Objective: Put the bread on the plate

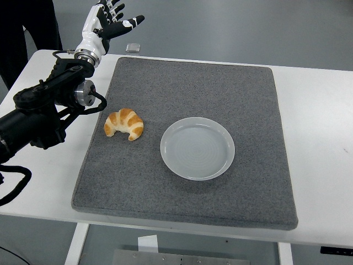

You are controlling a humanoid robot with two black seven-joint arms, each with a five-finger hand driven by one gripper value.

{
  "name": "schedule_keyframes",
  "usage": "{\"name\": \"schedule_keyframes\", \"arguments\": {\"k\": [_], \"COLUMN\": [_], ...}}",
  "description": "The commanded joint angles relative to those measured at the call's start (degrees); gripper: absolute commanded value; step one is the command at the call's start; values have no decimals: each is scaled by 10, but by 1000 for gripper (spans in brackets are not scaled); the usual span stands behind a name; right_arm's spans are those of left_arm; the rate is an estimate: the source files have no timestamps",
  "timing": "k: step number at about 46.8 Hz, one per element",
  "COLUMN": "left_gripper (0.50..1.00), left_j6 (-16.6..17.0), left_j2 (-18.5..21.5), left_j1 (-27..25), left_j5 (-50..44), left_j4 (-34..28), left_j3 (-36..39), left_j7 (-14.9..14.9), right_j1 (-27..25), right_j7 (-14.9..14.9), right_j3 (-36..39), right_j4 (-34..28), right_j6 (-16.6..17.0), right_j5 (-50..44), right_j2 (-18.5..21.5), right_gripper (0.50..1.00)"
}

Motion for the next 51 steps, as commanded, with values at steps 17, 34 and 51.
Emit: {"name": "schedule_keyframes", "arguments": {"k": [17,34,51], "left_gripper": [996,994,994], "left_j6": [-27,-65,-62], "left_j2": [153,215,242], "left_j1": [-119,-198,-228], "left_j5": [13,68,239], "left_j4": [-154,-227,-270], "left_j3": [333,476,556], "left_j7": [1,0,-1], "right_j1": [1,0,1], "right_j7": [0,0,0], "right_j3": [0,0,0], "right_j4": [0,0,0], "right_j6": [0,0,0], "right_j5": [0,0,0], "right_j2": [0,0,0], "right_gripper": [952,952,954]}}
